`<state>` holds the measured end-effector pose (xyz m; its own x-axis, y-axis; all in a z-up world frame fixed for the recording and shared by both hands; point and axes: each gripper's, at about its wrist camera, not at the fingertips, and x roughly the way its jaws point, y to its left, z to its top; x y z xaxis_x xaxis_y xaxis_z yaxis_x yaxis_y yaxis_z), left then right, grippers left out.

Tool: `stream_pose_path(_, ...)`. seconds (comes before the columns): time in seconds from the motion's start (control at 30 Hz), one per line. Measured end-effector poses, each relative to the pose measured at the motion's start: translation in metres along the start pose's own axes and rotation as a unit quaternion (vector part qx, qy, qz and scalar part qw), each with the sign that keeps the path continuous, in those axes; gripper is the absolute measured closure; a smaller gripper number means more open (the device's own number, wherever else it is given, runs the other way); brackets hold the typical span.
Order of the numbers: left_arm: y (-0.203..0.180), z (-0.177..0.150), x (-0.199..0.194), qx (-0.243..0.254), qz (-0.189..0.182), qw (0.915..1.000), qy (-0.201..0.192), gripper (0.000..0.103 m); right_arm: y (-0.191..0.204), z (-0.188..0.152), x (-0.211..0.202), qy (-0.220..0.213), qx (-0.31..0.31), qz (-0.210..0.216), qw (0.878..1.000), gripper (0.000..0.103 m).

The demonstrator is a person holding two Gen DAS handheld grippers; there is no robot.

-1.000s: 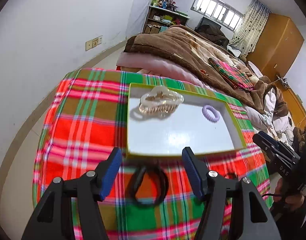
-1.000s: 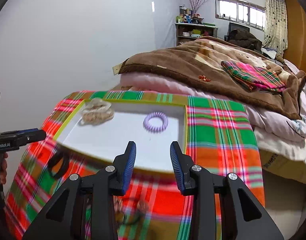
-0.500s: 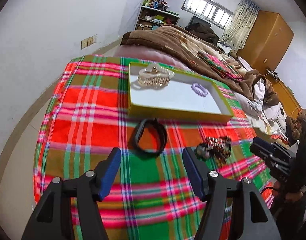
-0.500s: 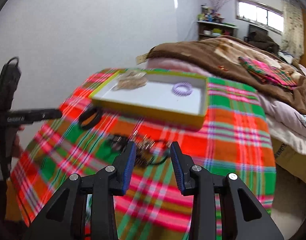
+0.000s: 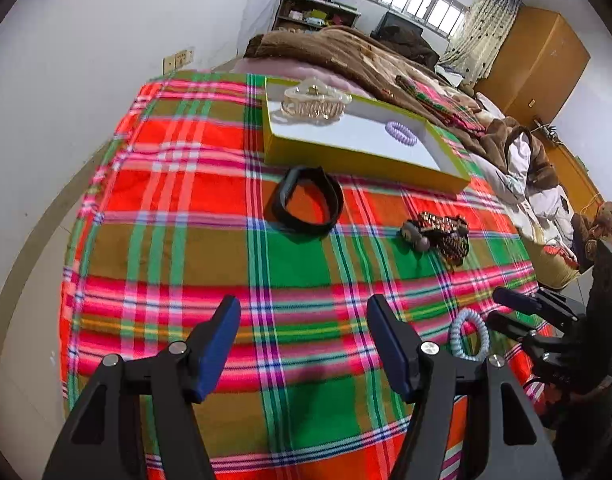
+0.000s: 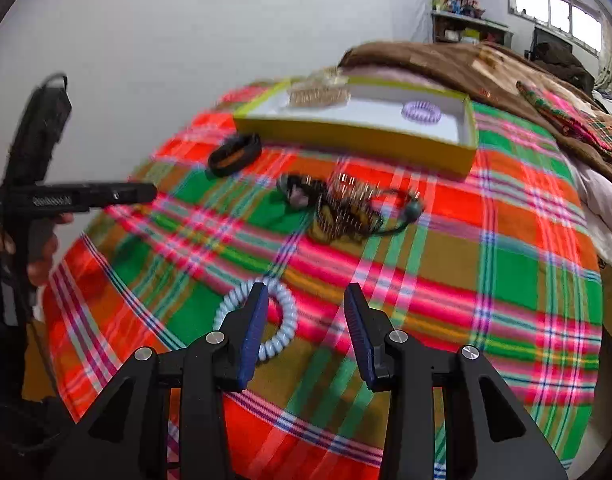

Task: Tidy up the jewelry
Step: 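Withdraw both grippers from the box back toward the remaining jewelry, then grasp the light-blue coil tie with the right gripper while the left gripper grasps the black band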

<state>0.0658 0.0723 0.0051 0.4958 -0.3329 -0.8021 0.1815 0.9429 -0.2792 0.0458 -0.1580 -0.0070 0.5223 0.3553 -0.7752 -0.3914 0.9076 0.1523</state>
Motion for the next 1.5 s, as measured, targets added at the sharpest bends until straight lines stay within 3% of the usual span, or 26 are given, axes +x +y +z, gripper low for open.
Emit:
stream_pose_path(0.17,0.007,-0.004,0.000,-0.025,-0.006,0.9997,-0.002,0.036,0.008,-0.003,0.006,0.007,-0.008,0.002,1.000,0.063)
stream_pose_path(0.47,0.005,-0.004,-0.006,-0.014,0.001,0.9998,-0.015,0.036,0.017,-0.005,0.013,0.014,-0.018,-0.024,0.999,0.063)
stream_pose_path(0.67,0.008,-0.003,-0.001,-0.021,0.008,0.9997,-0.011,0.036,0.026,-0.006,0.015,0.023,-0.049,-0.043,0.998,0.068)
stream_pose_path(1.1,0.012,0.006,0.003,-0.019,0.007,0.9996,-0.017,0.036,0.027,-0.005,0.016,0.025,-0.071,-0.050,0.996,0.069)
stream_pose_path(1.17,0.012,0.007,0.004,-0.019,0.005,0.9997,-0.016,0.036,0.029,-0.005,0.016,0.025,-0.072,-0.046,0.996,0.072)
stream_pose_path(1.33,0.012,0.012,0.006,-0.017,0.006,0.9997,-0.015,0.036,0.031,-0.004,0.016,0.024,-0.076,-0.046,0.996,0.092)
stream_pose_path(1.5,0.012,0.019,0.007,-0.018,0.006,0.9997,-0.017,0.036,0.023,-0.004,0.013,0.017,-0.067,-0.046,0.997,0.093)
